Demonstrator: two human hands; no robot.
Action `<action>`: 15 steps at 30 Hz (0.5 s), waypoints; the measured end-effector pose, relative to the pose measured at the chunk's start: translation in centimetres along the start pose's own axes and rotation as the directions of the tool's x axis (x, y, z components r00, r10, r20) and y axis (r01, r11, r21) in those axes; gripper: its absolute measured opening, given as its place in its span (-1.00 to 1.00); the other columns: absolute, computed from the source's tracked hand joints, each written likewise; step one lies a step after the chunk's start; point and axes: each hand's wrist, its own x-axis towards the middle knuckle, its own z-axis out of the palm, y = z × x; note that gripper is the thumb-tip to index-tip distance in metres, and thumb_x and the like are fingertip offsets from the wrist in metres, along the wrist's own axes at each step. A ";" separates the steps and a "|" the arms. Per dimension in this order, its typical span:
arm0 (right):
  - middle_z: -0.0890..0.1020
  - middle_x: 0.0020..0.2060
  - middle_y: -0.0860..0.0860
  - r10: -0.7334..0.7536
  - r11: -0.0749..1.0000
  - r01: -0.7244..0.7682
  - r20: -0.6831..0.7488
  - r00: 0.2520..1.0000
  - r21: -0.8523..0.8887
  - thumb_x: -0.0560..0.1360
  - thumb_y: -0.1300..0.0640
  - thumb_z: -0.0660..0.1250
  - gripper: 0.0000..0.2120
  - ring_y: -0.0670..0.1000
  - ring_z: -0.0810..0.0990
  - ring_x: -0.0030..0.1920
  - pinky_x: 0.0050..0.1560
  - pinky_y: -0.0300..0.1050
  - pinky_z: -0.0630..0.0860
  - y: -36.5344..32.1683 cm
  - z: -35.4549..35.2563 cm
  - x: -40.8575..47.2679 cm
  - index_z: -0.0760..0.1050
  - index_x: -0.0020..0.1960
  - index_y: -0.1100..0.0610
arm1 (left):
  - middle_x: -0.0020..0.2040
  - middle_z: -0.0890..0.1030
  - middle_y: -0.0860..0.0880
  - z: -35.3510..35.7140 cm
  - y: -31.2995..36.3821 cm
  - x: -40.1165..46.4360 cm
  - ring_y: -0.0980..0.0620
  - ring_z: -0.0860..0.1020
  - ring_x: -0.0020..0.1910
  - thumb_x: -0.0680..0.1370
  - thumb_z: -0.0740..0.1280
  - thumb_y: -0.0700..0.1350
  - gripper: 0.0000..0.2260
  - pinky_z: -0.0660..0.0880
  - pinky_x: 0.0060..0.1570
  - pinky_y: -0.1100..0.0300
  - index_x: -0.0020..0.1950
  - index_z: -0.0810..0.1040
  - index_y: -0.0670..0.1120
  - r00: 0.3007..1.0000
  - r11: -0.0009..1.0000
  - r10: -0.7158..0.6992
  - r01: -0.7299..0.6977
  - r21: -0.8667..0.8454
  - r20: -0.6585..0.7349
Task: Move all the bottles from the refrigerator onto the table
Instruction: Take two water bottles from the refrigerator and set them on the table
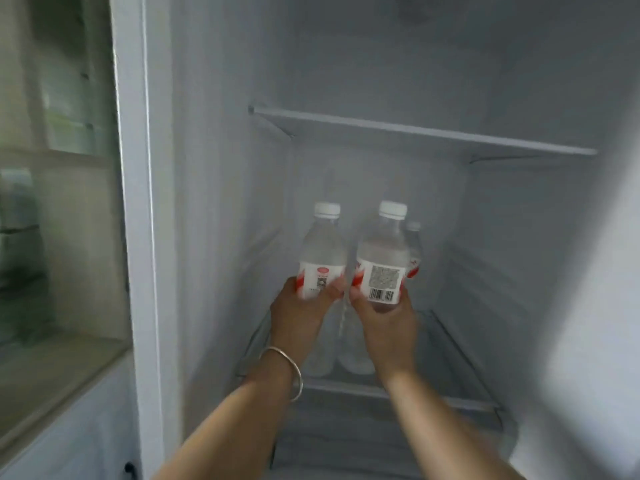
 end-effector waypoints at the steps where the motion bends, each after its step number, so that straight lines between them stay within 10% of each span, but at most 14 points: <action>1: 0.67 -0.18 -0.15 -0.004 1.000 0.004 -0.020 1.000 -0.002 0.27 0.01 0.54 -0.59 -0.26 0.64 -0.19 -0.24 -0.46 0.46 -1.0 -0.9 -1.7 0.54 0.07 0.06 | -0.18 0.72 0.02 -0.5 0.6 -1.7 0.03 0.68 -0.13 0.09 0.46 0.31 -0.56 0.59 0.02 -0.04 -0.17 0.67 0.08 0.999 1.000 0.002 -0.002 -0.010 0.041; 5: 0.65 -0.23 -0.19 -0.032 0.997 0.023 -0.122 0.992 -0.077 0.14 -0.24 0.43 -0.56 -0.31 0.61 -0.18 -0.18 -0.45 0.46 -5.0 -4.5 -9.3 0.52 -0.05 -0.07 | -0.20 0.72 0.04 -2.4 2.9 -8.9 0.06 0.68 -0.13 0.16 0.41 0.35 -0.58 0.58 -0.02 0.07 -0.19 0.67 0.08 0.985 0.998 -0.029 0.019 0.059 0.173; 10: 0.64 -0.23 -0.20 0.016 0.986 -0.057 -0.250 0.968 -0.157 0.35 -0.02 0.47 -0.80 -0.40 0.57 -0.24 -0.25 -0.55 0.42 -8.4 -9.9 -17.7 0.52 -0.06 -0.12 | -0.16 0.71 0.06 -3.3 5.5 -17.3 0.10 0.67 -0.13 0.15 0.42 0.31 -0.49 0.57 -0.04 0.13 -0.04 0.63 0.01 0.948 0.997 -0.067 0.053 0.052 0.310; 15: 0.68 -0.14 -0.06 0.074 0.960 -0.174 -0.401 0.913 -0.218 0.15 -0.33 0.36 -0.41 -0.09 0.65 -0.10 -0.08 -0.18 0.56 -11.2 -15.4 -24.7 0.54 0.05 0.00 | -0.18 0.71 0.07 -3.2 7.0 -24.8 0.08 0.68 -0.14 0.16 0.43 0.32 -0.53 0.58 0.01 0.07 -0.10 0.62 0.04 0.885 0.994 -0.112 0.099 0.054 0.451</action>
